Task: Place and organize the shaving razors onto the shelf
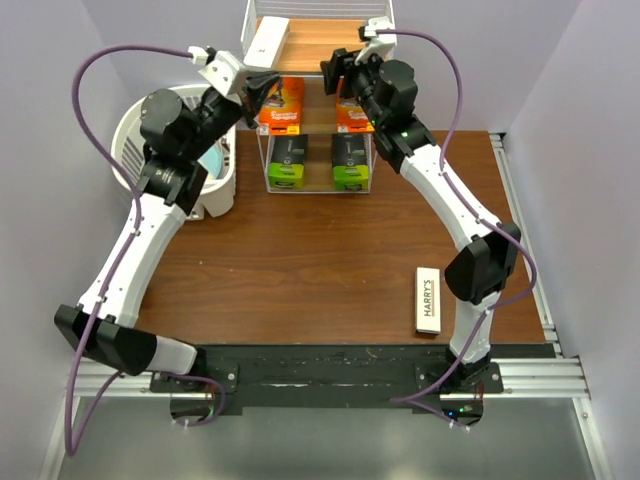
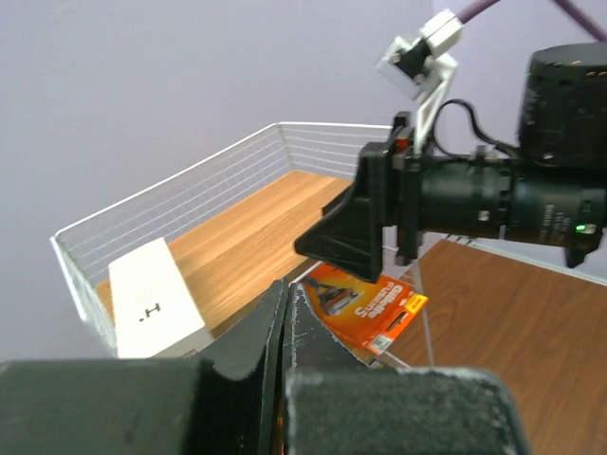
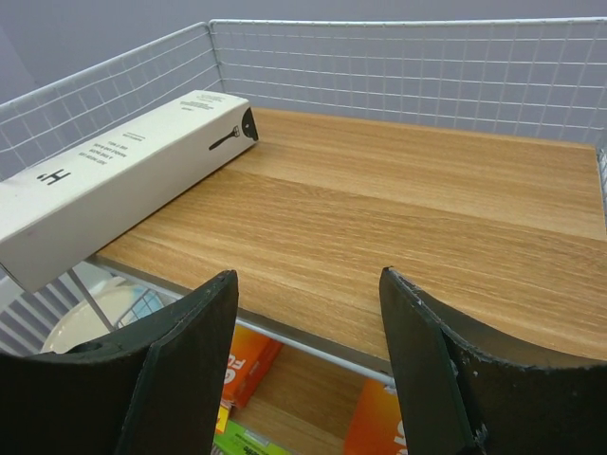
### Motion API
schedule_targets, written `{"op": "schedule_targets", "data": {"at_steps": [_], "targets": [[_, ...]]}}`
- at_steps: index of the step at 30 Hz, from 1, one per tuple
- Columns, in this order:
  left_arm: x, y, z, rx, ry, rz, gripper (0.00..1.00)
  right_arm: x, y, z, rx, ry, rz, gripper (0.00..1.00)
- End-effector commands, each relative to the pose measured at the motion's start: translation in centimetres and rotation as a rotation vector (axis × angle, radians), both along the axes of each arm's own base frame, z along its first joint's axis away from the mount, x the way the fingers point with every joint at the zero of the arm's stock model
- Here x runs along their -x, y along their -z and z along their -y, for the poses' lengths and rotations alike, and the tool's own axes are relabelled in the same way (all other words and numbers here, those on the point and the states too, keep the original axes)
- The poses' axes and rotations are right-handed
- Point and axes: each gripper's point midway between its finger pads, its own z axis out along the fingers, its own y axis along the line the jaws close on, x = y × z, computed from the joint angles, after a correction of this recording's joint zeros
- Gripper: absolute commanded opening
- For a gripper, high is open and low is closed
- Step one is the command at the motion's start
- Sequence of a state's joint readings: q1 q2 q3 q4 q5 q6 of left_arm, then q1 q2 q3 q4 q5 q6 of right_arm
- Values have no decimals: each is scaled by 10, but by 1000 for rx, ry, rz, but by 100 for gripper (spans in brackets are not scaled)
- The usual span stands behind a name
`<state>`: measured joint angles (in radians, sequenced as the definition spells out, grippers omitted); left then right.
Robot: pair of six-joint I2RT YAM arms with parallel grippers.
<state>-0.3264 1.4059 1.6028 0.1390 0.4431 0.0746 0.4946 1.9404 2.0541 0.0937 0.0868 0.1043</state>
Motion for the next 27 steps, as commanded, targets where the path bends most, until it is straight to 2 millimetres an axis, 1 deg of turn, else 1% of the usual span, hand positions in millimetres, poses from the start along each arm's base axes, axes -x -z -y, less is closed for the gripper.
{"op": "schedule_targets", "data": {"at_steps": [1, 2, 6, 7, 9, 10, 15, 18, 23, 24, 26, 27], "targets": [[-33, 27, -18, -91, -135, -40, 0, 10, -13, 18, 1, 33, 6, 66], [-35, 31, -19, -105, -143, -52, 0, 11, -13, 20, 1, 35, 6, 66], [-45, 36, -23, -147, -174, -48, 0, 12, -14, 26, 6, 43, 7, 66], [-47, 45, -25, -165, -185, -82, 0, 13, -14, 27, 5, 44, 6, 66], [-55, 49, -29, -164, -209, -99, 0, 12, -14, 30, 6, 51, 7, 66], [-60, 49, -33, -154, -236, -105, 0, 12, -14, 30, 5, 51, 5, 66], [-70, 45, -38, -137, -271, -94, 0, 10, -10, 33, 7, 50, -4, 66], [-73, 44, -40, -132, -280, -94, 0, 8, -7, 34, 10, 53, -10, 66], [-79, 44, -49, -128, -322, -97, 0, 6, -3, 35, 14, 57, -18, 66], [-82, 38, -50, -115, -333, -73, 0, 5, -2, 36, 16, 59, -19, 66], [-85, 35, -53, -107, -350, -62, 0, 4, -1, 37, 17, 61, -20, 66], [-89, 38, -54, -111, -355, -66, 0, 3, 1, 37, 18, 62, -23, 66]]}}
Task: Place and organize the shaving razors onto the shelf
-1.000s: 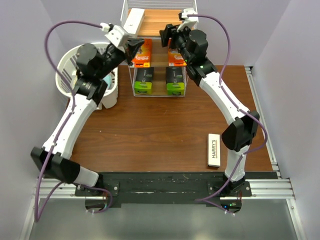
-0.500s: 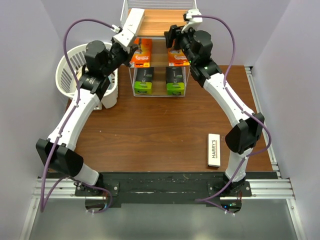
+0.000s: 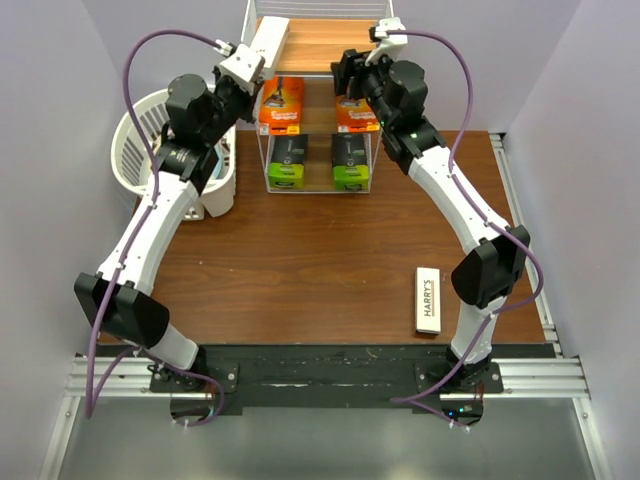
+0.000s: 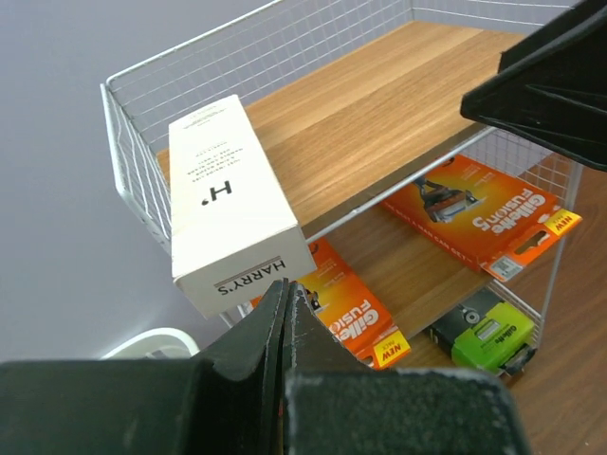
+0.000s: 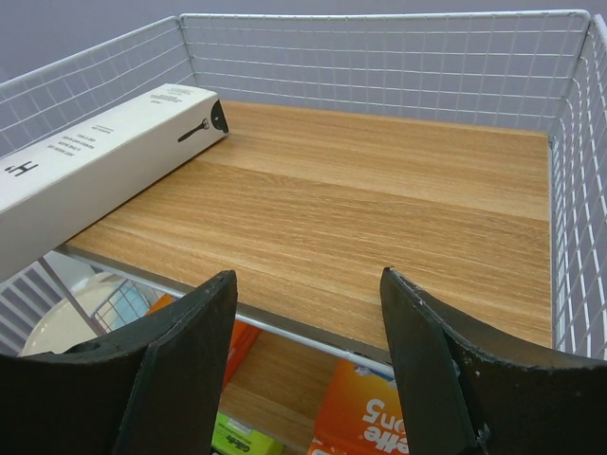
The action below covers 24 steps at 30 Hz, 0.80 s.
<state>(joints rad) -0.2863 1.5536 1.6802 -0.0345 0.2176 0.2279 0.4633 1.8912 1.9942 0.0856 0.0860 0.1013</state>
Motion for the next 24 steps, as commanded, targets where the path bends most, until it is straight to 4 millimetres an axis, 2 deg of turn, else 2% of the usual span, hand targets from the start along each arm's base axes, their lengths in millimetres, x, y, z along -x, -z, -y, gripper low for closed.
{"op": "schedule_targets", "data": {"at_steps": [1, 2, 13, 15, 21, 24], "targets": [[-13, -30, -12, 20, -61, 101, 0, 2, -3, 14, 5, 29, -8, 66], [-14, -35, -12, 25, -61, 114, 0, 2, -3, 14, 4, 29, -7, 66], [-40, -44, 3, 77, -25, 130, 0, -3, 4, 18, 17, 43, -17, 67], [-45, -40, 4, 77, -27, 123, 0, -4, 5, 20, 20, 48, -17, 67], [-50, -36, 7, 82, -18, 116, 0, -5, 8, 23, 25, 54, -22, 67], [-47, -35, 12, 88, 13, 109, 0, 0, 2, 21, 30, 38, -8, 67]]}}
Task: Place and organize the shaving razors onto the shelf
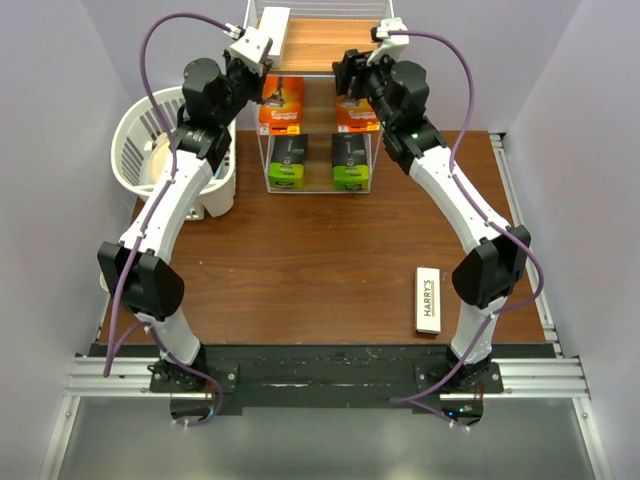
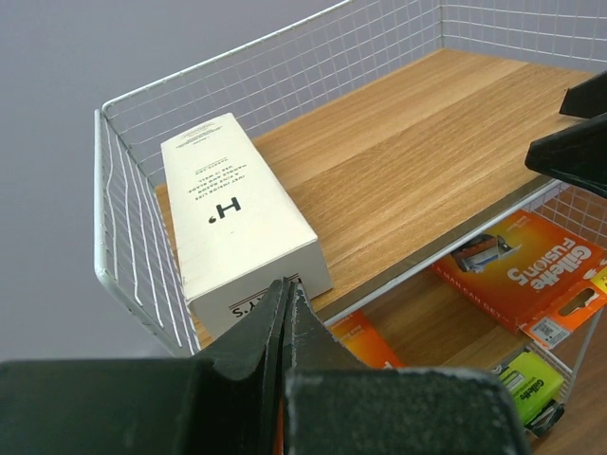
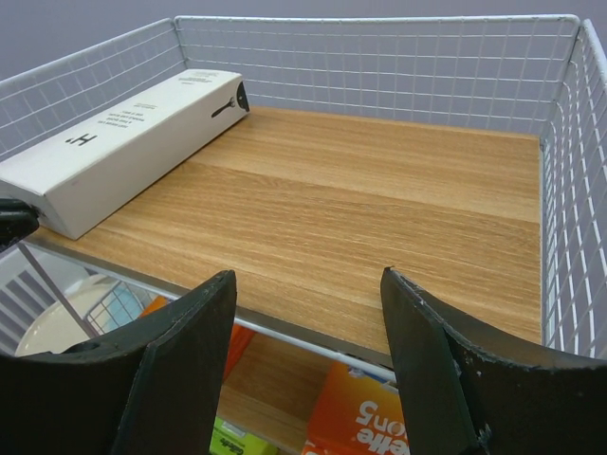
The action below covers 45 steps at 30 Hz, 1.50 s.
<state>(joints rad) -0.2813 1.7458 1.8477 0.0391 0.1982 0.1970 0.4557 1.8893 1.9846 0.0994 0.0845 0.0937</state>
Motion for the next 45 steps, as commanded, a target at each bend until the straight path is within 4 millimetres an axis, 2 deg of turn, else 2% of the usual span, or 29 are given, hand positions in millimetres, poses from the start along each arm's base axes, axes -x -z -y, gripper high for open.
{"op": "schedule_targets", "data": {"at_steps": [1, 2, 3, 4, 5, 6, 7, 8, 9, 10, 11, 12, 14, 15, 16, 17, 18, 20, 21, 23, 24, 27, 29, 30, 34, 36, 41, 45], "targets": [[9, -34, 3, 47, 46, 78, 0, 5, 2, 17, 32, 19, -15, 67], [22, -48, 3, 59, 65, 98, 0, 16, -12, 18, 32, 1, 11, 70], [33, -54, 6, 68, 98, 102, 0, 24, -14, 13, 68, -45, 25, 73], [40, -51, 5, 68, 104, 94, 0, 32, -8, 12, 96, -73, 15, 76], [61, -71, -1, 78, 107, 134, 0, 55, -26, 15, 139, -112, 63, 86], [71, -76, -4, 76, 105, 151, 0, 69, -24, 14, 170, -155, 62, 90], [86, -80, -10, 78, 94, 158, 0, 78, 1, 16, 205, -171, 20, 95], [91, -79, -12, 72, 89, 157, 14, 90, 20, 22, 232, -175, -46, 98], [98, -74, -12, 58, 101, 142, 26, 116, 9, 37, 229, -161, -43, 99], [109, -69, -12, 50, 117, 128, 37, 123, 45, 44, 254, -147, -137, 99], [114, -62, -10, 44, 137, 108, 54, 139, 74, 55, 286, -139, -251, 99], [122, -53, -4, 41, 182, 82, 61, 155, 81, 70, 298, -102, -290, 99], [134, -29, 2, 76, 231, 5, 76, 179, 145, 99, 387, -26, -495, 99], [141, -20, 7, 96, 268, -30, 80, 188, 163, 110, 414, 9, -558, 99], [145, 1, 8, 118, 279, -89, 83, 200, 187, 122, 447, 44, -635, 99], [150, 12, 12, 188, 299, -159, 87, 215, 209, 138, 509, 80, -726, 99], [153, 42, 17, 205, 320, -235, 88, 223, 224, 143, 545, 80, -772, 99], [163, 64, 21, 257, 348, -316, 90, 244, 264, 162, 608, 119, -931, 99], [167, 91, 23, 258, 354, -383, 90, 251, 274, 167, 616, 121, -986, 99], [170, 115, 25, 248, 357, -437, 90, 262, 299, 172, 569, 127, -1107, 99], [172, 136, 25, 233, 350, -490, 90, 266, 306, 172, 560, 118, -1136, 99], [171, 175, 22, 209, 315, -563, 89, 287, 339, 177, 569, 106, -1306, 99], [169, 191, 20, 195, 296, -584, 88, 292, 350, 183, 563, 129, -1375, 99], [169, 207, 18, 191, 278, -620, 88, 291, 353, 184, 564, 134, -1392, 99], [169, 239, 13, 147, 243, -694, 88, 298, 367, 181, 533, 144, -1512, 99], [168, 246, 12, 135, 235, -717, 88, 303, 374, 183, 531, 144, -1575, 99], [158, 239, 9, 136, 214, -694, 88, 310, 394, 185, 528, 144, -1687, 99], [151, 239, 11, 131, 216, -689, 87, 317, 411, 195, 517, 181, -1773, 97]]}}
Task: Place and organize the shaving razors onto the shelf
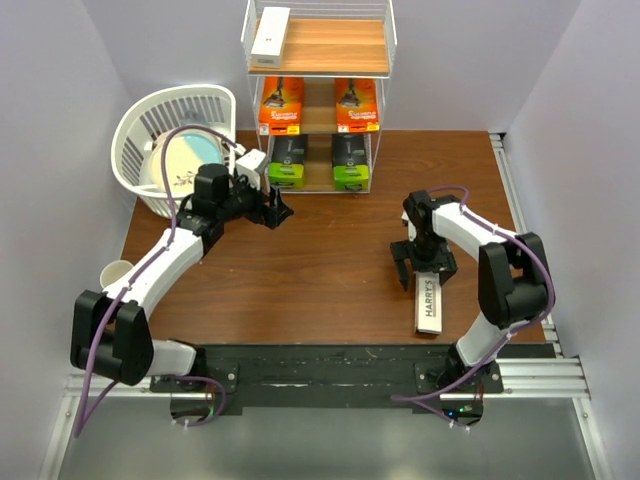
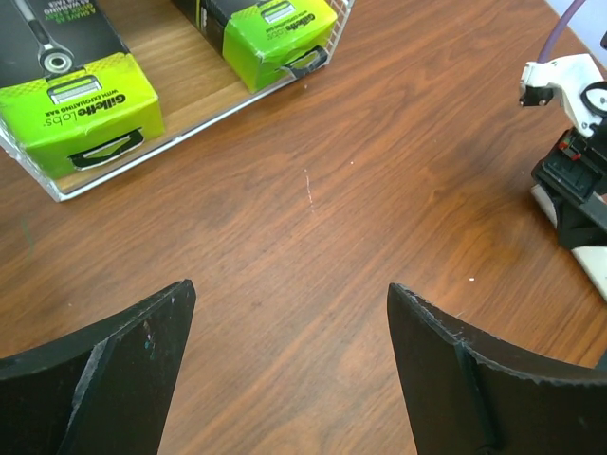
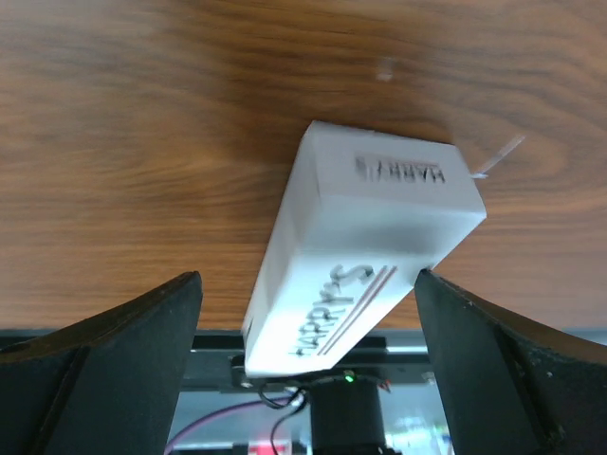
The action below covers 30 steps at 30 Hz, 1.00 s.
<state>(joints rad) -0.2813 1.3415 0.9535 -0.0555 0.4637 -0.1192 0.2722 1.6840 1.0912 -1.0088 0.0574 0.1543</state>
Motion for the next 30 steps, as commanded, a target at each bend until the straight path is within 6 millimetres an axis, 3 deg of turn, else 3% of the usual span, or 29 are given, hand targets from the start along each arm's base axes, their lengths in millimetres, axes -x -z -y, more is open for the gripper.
{"op": "schedule_targets", "data": {"at_steps": [1, 7, 9, 11, 12, 15, 19, 20, 23, 26, 27, 28, 29, 30], "targets": [[-16, -18, 1, 4, -8, 60, 87, 7, 8, 3, -2, 71, -73, 95], [-26, -32, 7, 47, -3, 94, 85, 2, 18, 5, 9, 55, -79, 88], [-29, -36, 8, 52, -4, 103, 85, 0, 16, 3, -9, 48, -72, 81], [-30, -39, 9, 55, -3, 111, 85, -7, 12, -3, -47, 14, -39, 69], [-31, -41, 9, 53, -1, 117, 85, -16, 8, -9, -83, 4, -11, 55], [-31, -40, 6, 28, 0, 130, 84, -29, 4, -22, -150, -31, 20, 36], [-31, -38, 3, -10, 11, 154, 84, -35, 2, -34, -214, -64, 25, 19], [-30, -39, 3, -18, 17, 162, 84, -37, -2, -42, -240, -77, 34, 20], [-30, -40, 0, -48, 19, 191, 84, -60, -22, -81, -337, -186, 121, 29], [-23, -26, -7, -77, -3, 142, 85, -95, -62, -141, -469, -351, 300, 30], [-22, -26, -10, -102, 4, 156, 85, -94, -80, -172, -589, -449, 342, 31], [-19, -22, -11, -116, 14, 152, 85, -110, -104, -193, -679, -510, 473, 31], [-17, -19, -12, -122, 12, 147, 85, -112, -116, -208, -763, -555, 520, 34], [-15, -20, -14, -127, 10, 152, 85, -97, -128, -227, -925, -623, 506, 36]]}}
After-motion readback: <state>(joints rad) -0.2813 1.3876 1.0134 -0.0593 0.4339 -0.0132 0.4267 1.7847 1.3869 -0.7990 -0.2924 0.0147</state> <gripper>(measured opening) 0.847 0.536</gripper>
